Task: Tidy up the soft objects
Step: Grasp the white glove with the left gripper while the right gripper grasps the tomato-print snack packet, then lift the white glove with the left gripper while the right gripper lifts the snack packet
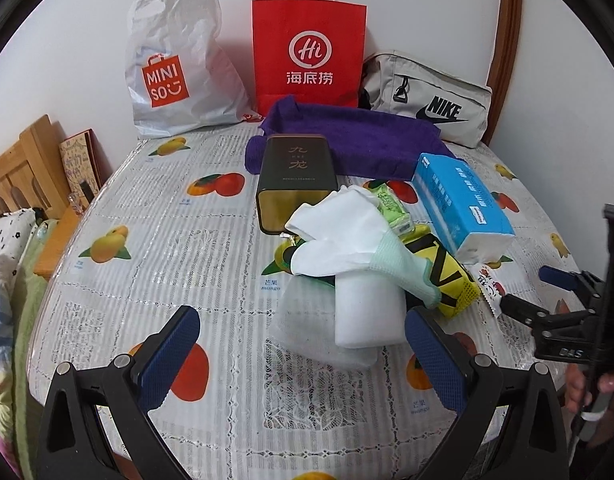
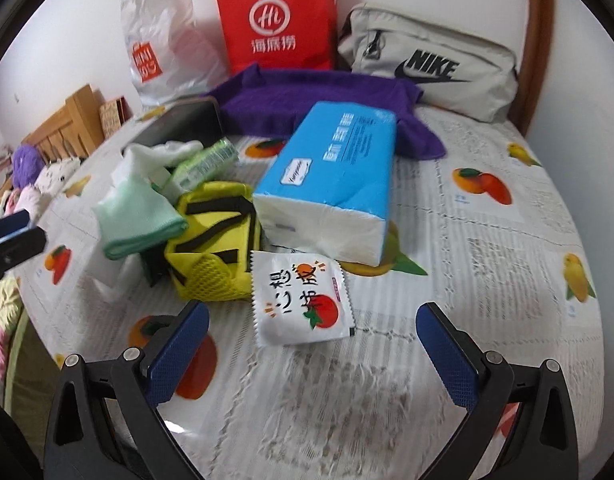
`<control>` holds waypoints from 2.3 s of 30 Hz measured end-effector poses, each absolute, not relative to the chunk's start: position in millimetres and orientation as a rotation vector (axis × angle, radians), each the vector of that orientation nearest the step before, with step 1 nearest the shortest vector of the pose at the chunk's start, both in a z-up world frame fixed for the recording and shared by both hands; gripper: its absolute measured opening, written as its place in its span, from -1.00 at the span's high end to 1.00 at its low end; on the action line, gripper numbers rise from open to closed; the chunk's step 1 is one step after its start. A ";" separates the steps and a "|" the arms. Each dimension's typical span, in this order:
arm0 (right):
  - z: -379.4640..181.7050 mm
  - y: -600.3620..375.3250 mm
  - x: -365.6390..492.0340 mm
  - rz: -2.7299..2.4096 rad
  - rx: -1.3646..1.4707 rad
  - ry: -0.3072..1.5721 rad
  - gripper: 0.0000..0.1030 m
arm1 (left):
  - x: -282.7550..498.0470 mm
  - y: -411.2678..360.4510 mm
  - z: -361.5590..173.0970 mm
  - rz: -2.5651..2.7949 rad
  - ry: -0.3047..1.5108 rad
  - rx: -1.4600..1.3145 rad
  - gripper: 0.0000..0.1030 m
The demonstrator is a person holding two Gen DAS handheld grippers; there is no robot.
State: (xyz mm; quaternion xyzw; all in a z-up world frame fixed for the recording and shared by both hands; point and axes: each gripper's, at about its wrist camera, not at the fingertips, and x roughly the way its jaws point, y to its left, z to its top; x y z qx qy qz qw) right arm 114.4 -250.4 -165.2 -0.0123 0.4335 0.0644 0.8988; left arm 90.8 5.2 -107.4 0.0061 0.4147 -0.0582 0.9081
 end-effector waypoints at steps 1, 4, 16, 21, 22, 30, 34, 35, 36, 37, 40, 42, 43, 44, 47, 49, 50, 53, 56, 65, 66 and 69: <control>-169.1 -250.2 119.5 0.138 -0.031 0.906 -0.99 | 92.6 5.6 -108.5 -0.125 0.859 0.009 -1.00; -182.9 -250.7 134.5 0.157 -0.035 0.950 -0.99 | 98.0 6.0 -111.5 -0.142 0.873 -0.001 -1.00; -195.9 -247.1 138.7 0.206 -0.100 0.910 -0.17 | 114.3 6.2 -116.6 -0.157 0.881 0.000 -1.00; -191.7 -260.1 135.0 0.215 -0.050 0.921 0.27 | 118.3 2.1 -116.6 -0.179 0.872 0.000 -1.00; -190.8 -263.2 133.5 0.225 -0.028 0.923 0.29 | 119.7 0.7 -116.5 -0.187 0.869 -0.001 -1.00; -184.9 -272.5 129.5 0.217 0.001 0.927 0.82 | 138.7 -13.2 -115.7 -0.239 0.850 -0.021 -1.00; -186.6 -274.5 130.0 0.209 -0.006 0.924 0.84 | 155.2 -29.1 -123.0 -0.245 0.865 0.014 -1.00; -186.2 -275.3 129.9 0.209 -0.003 0.924 0.84 | 158.9 -32.6 -125.2 -0.242 0.871 0.027 -1.00; -185.2 -275.9 129.9 0.207 0.001 0.923 0.85 | 162.6 -35.9 -127.3 -0.238 0.871 0.041 -0.99; -183.8 -277.4 129.5 0.204 0.004 0.922 0.85 | 165.8 -38.9 -130.1 -0.229 0.873 0.056 -0.83; -179.8 -280.2 128.5 0.200 0.014 0.919 0.85 | 173.3 -44.4 -139.6 -0.258 0.910 0.079 -0.02; -176.9 -280.4 127.5 0.199 0.022 0.920 0.85 | 173.7 -45.4 -141.0 -0.294 0.920 0.064 0.16; -175.4 -280.3 127.5 0.197 0.024 0.917 0.85 | 172.1 -46.0 -138.7 -0.292 0.904 0.072 0.23; -174.2 -280.1 127.6 0.196 0.024 0.914 0.85 | 170.3 -46.7 -136.6 -0.287 0.889 0.086 0.28; -170.7 -278.9 125.9 0.196 0.021 0.912 0.85 | 165.3 -42.2 -127.6 -0.283 0.866 0.099 0.44; -169.0 -278.7 124.7 0.197 0.025 0.915 0.85 | 164.1 -32.2 -121.7 -0.297 0.871 0.049 0.55; -168.9 -278.9 124.2 0.195 0.027 0.915 0.85 | 163.0 -25.7 -118.4 -0.302 0.871 0.019 0.57; -168.5 -277.7 123.6 0.185 0.031 0.925 0.85 | 160.8 -14.2 -110.4 -0.285 0.855 -0.005 0.61; -171.0 -275.9 124.1 0.173 0.032 0.946 0.85 | 156.4 -5.6 -102.2 -0.273 0.834 -0.007 0.65; -160.9 -266.7 121.0 0.178 0.027 0.944 0.85 | 148.7 18.3 -73.1 -0.270 0.770 -0.059 0.78; -158.7 -265.7 120.6 0.180 0.028 0.942 0.85 | 148.6 20.2 -71.8 -0.259 0.767 -0.058 0.78; -155.6 -264.3 122.1 0.182 0.030 0.941 0.85 | 148.5 26.8 -71.1 -0.244 0.769 -0.065 0.79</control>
